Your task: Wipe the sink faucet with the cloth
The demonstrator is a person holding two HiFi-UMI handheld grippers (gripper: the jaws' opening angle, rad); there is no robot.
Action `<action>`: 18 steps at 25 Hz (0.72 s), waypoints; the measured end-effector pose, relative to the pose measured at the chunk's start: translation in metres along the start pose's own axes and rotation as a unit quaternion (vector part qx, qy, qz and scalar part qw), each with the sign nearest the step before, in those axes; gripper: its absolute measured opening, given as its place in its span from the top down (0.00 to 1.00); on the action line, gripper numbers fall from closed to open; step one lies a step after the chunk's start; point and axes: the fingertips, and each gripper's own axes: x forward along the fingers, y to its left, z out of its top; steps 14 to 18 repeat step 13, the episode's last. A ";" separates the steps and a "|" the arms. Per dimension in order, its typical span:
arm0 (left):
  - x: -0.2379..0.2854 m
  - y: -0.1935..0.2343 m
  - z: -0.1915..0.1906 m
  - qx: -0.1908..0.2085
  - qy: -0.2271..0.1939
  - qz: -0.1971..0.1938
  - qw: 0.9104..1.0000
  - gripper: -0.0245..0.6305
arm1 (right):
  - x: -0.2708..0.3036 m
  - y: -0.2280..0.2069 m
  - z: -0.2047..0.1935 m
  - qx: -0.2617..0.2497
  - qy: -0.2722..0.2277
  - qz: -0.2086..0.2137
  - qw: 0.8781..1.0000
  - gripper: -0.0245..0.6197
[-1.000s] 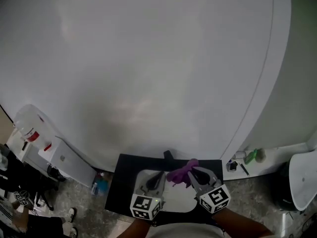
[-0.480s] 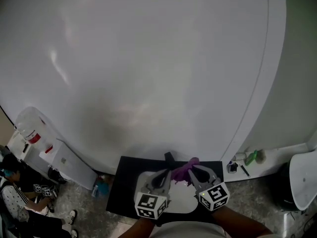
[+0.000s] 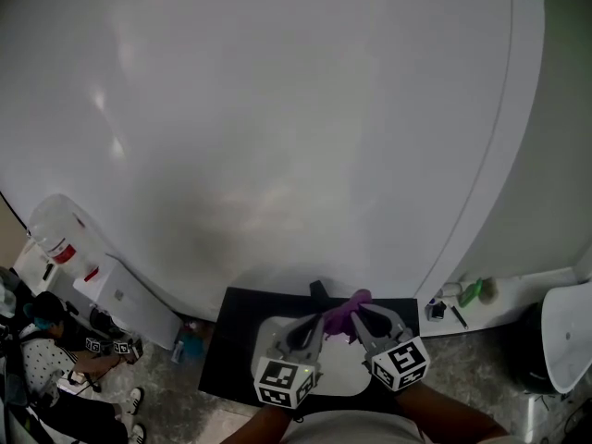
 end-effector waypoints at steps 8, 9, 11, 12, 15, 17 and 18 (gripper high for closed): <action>0.004 -0.002 0.004 0.001 -0.005 0.001 1.000 0.95 | 0.001 0.000 0.001 0.002 0.002 0.004 1.000 0.92; 0.005 -0.001 0.004 0.001 -0.005 0.001 1.000 0.95 | 0.001 0.001 0.001 0.002 0.002 0.004 1.000 0.92; 0.004 0.000 0.004 0.000 -0.005 0.001 1.000 0.95 | 0.002 0.002 0.002 0.000 0.002 0.006 1.000 0.92; 0.004 0.000 0.004 -0.001 -0.005 0.001 1.000 0.95 | 0.002 0.003 0.003 -0.001 0.001 0.007 1.000 0.92; 0.004 0.000 0.004 -0.002 -0.005 0.001 1.000 0.95 | 0.002 0.004 0.004 -0.001 0.000 0.008 1.000 0.92; 0.004 0.000 0.004 -0.002 -0.005 0.001 1.000 0.95 | 0.002 0.004 0.004 -0.001 0.000 0.008 1.000 0.92; 0.004 0.000 0.004 -0.002 -0.005 0.001 1.000 0.95 | 0.002 0.004 0.004 -0.001 0.000 0.008 1.000 0.92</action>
